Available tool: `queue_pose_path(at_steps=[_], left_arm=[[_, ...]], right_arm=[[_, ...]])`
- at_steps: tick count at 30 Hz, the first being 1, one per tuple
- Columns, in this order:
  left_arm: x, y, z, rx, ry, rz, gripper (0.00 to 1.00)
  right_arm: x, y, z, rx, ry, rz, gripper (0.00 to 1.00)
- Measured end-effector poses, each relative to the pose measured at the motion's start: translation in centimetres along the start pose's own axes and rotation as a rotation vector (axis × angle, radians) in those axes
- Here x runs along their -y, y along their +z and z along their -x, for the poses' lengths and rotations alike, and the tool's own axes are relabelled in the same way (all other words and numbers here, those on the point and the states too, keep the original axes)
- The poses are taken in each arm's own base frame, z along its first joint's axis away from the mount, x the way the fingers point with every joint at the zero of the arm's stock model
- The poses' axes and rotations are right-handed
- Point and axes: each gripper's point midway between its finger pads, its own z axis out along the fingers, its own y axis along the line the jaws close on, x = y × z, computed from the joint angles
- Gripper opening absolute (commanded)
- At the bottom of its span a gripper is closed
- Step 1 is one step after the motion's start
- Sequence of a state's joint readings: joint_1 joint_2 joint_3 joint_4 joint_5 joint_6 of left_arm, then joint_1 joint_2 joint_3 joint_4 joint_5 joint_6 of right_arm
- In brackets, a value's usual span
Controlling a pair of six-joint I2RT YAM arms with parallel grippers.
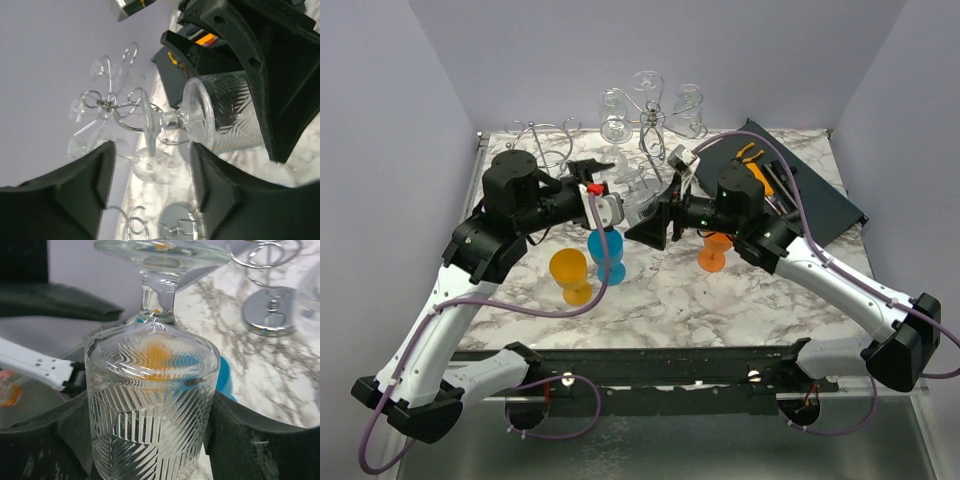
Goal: Place the wine glass upside down on the wine glass rack
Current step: Turn the wine glass upside down at the wine rack.
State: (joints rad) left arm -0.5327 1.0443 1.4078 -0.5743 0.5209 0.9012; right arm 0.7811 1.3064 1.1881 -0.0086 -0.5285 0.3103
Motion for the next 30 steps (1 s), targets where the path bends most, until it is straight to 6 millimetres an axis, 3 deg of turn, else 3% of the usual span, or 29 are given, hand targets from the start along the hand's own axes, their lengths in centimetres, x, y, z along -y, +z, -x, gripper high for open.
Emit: queue_pose_path(at_steps=[1, 4, 13, 21, 25, 30], left_arm=[[0.0, -0.1, 0.1, 0.004, -0.011, 0.002, 0.98], [-0.2, -0.4, 0.7, 0.020, -0.031, 0.017, 0.99], [-1.4, -1.8, 1.9, 0.018, -0.262, 0.113, 0.99], [-1.8, -3.4, 2.4, 0.015, -0.404, 0.196, 0.99], [-1.8, -3.5, 2.3, 0.011, -0.438, 0.209, 0.99], [-1.9, -3.6, 2.1, 0.003, -0.458, 0.222, 0.99]], right_arm=[[0.5, -0.2, -0.1, 0.007, -0.014, -0.029, 0.10], [2.5, -0.8, -0.3, 0.031, -0.062, -0.132, 0.00], [9.1, -2.8, 0.0, 0.101, -0.209, -0.406, 0.00], [15.6, -6.8, 1.6, 0.199, -0.229, -0.574, 0.00], [16.4, -6.7, 2.8, 0.245, -0.265, -0.579, 0.00], [17.2, -5.4, 2.5, 0.245, -0.290, -0.556, 0.00]])
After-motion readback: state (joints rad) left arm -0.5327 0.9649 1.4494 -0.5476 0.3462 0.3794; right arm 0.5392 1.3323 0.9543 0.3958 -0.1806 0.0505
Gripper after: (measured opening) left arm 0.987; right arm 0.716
